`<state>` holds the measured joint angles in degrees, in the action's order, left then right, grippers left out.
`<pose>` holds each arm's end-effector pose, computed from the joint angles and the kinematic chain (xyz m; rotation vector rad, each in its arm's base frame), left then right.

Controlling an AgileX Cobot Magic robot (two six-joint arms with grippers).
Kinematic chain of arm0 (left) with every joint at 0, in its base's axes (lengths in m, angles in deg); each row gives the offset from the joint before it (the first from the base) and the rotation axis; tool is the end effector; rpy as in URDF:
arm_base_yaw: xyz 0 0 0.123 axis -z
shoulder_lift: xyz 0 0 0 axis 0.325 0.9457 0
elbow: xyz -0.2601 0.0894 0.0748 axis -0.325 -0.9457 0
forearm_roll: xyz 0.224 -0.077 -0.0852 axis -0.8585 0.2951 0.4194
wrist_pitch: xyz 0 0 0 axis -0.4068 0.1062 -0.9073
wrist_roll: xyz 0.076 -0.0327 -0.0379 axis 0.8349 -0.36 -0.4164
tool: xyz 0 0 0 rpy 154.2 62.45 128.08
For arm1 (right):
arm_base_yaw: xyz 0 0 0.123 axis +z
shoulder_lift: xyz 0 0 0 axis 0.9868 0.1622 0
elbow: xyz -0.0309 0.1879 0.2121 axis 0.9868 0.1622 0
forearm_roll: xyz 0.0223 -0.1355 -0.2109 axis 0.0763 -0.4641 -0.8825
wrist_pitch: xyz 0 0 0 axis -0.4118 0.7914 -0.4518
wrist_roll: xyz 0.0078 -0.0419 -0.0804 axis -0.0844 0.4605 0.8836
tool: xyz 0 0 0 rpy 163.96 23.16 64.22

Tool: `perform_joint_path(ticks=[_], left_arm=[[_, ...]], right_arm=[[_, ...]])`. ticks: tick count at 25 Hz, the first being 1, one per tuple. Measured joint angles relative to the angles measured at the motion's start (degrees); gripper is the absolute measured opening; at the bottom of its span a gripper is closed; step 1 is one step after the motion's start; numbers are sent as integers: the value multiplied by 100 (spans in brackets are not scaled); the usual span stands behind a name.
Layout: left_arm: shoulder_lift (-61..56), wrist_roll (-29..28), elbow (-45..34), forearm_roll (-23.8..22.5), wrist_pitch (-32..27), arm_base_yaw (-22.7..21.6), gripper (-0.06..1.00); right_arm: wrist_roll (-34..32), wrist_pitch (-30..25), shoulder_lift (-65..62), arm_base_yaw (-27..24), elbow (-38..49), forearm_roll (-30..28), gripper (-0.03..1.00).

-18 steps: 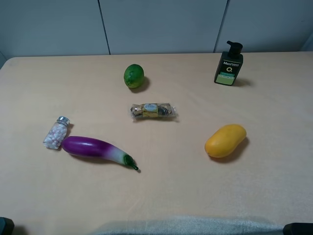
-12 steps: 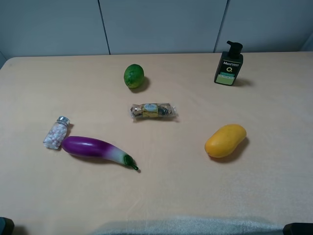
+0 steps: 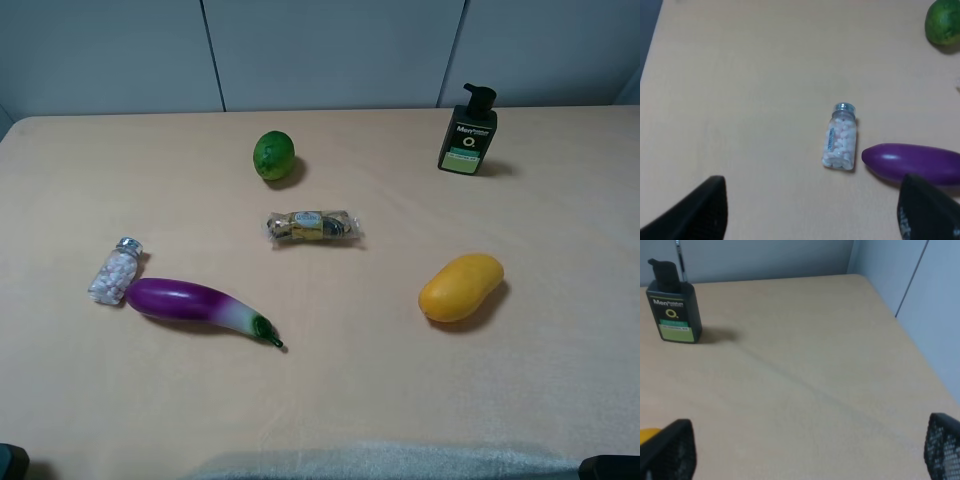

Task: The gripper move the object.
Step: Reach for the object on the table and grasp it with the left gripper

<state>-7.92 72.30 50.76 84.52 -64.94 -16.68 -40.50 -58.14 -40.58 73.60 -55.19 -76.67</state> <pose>-0.0057 0.0053 0.2759 0.0150 2.0422 0.0378 -0.0045 -0.0032 0.2798 0.0999 2.0039 -0.1532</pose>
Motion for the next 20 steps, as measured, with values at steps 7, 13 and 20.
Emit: perform_joint_path(ticks=[7,13,20], left_arm=[[0,0,0,0,0,0,76],[0,0,0,0,0,0,76],[601,169,47,0,167,0,76]], right_arm=[[0,0,0,0,0,0,69],[0,0,0,0,0,0,69],[0,0,0,0,0,0,69]])
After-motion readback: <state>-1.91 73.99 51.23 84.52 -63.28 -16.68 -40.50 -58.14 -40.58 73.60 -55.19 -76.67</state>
